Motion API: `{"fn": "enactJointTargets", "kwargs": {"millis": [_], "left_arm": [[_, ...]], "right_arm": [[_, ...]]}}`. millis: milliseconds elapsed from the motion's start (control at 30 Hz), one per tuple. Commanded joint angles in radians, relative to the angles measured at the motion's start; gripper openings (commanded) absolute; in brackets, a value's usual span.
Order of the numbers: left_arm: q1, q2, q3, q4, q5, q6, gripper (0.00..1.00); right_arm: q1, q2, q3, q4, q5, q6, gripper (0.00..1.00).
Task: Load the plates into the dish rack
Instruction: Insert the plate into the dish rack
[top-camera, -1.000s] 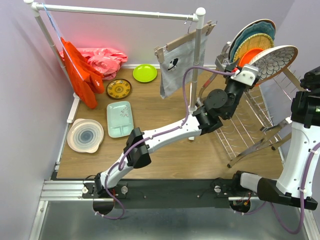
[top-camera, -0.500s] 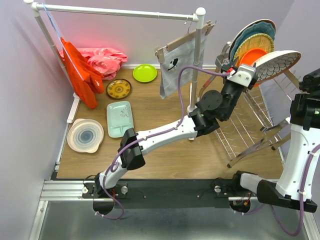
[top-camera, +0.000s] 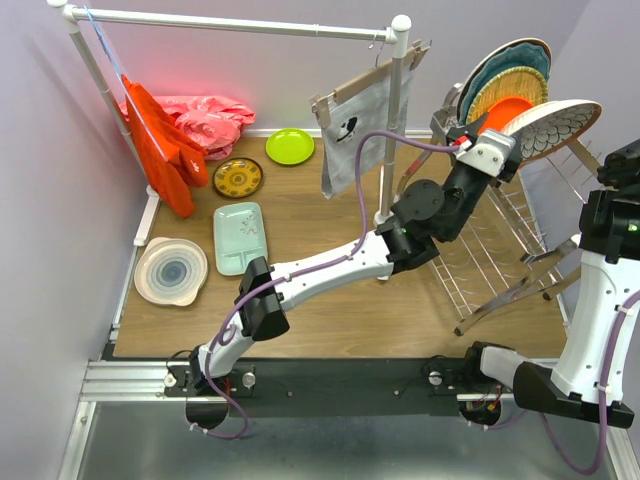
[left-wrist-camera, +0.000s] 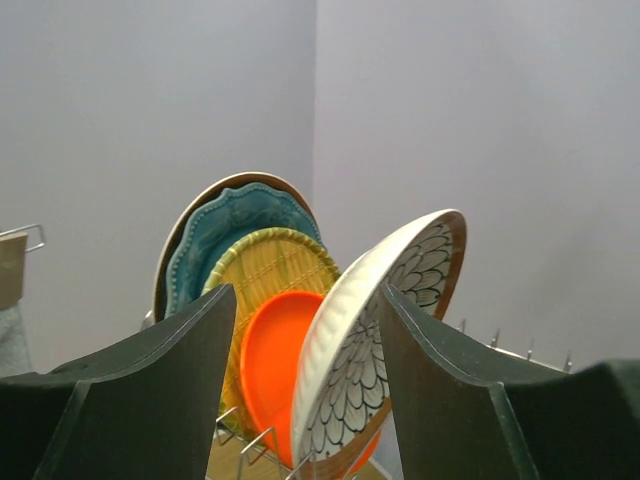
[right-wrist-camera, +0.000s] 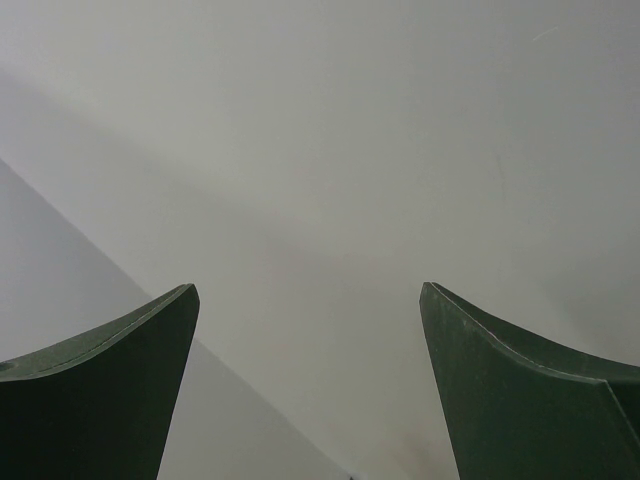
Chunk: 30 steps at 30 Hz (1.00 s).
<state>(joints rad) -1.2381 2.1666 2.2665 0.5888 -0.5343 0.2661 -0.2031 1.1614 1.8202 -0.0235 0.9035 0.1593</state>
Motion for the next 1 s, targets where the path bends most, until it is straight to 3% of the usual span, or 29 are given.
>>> {"fn": "enactJointTargets", "kwargs": {"millis": [0, 167, 233, 400, 533, 667, 867, 967], "left_arm": [[0.011, 0.025, 0.07, -0.07, 0.101, -0.093, 0.67], [0.034, 0.071, 0.126, -0.103, 0.128, -0.134, 0.64], [0.045, 0.085, 0.145, -0.115, 0.135, -0.153, 0.54], [0.06, 0.121, 0.182, -0.132, 0.138, -0.16, 0.49], [0.066, 0.125, 0.173, -0.135, 0.149, -0.163, 0.39], [0.071, 0.136, 0.177, -0.13, 0.154, -0.159, 0.38], [0.077, 0.151, 0.194, -0.122, 0.155, -0.165, 0.2], [0.08, 0.148, 0.192, -0.121, 0.137, -0.176, 0.19]], "right_arm": [[-0.006, -0.022, -0.01, 0.014, -0.003, 0.002, 1.0], [-0.007, -0.022, -0.01, 0.014, 0.0, -0.004, 1.0], [-0.007, -0.022, -0.009, 0.014, -0.003, -0.007, 1.0], [-0.007, -0.017, -0.004, 0.014, -0.008, -0.01, 1.0], [-0.007, -0.008, -0.004, 0.013, -0.008, -0.007, 1.0], [-0.005, -0.003, -0.004, 0.014, -0.011, -0.007, 1.0], [-0.007, -0.002, -0.021, 0.014, -0.041, -0.035, 1.0], [-0.007, -0.005, -0.048, 0.014, -0.049, -0.067, 1.0]]}}
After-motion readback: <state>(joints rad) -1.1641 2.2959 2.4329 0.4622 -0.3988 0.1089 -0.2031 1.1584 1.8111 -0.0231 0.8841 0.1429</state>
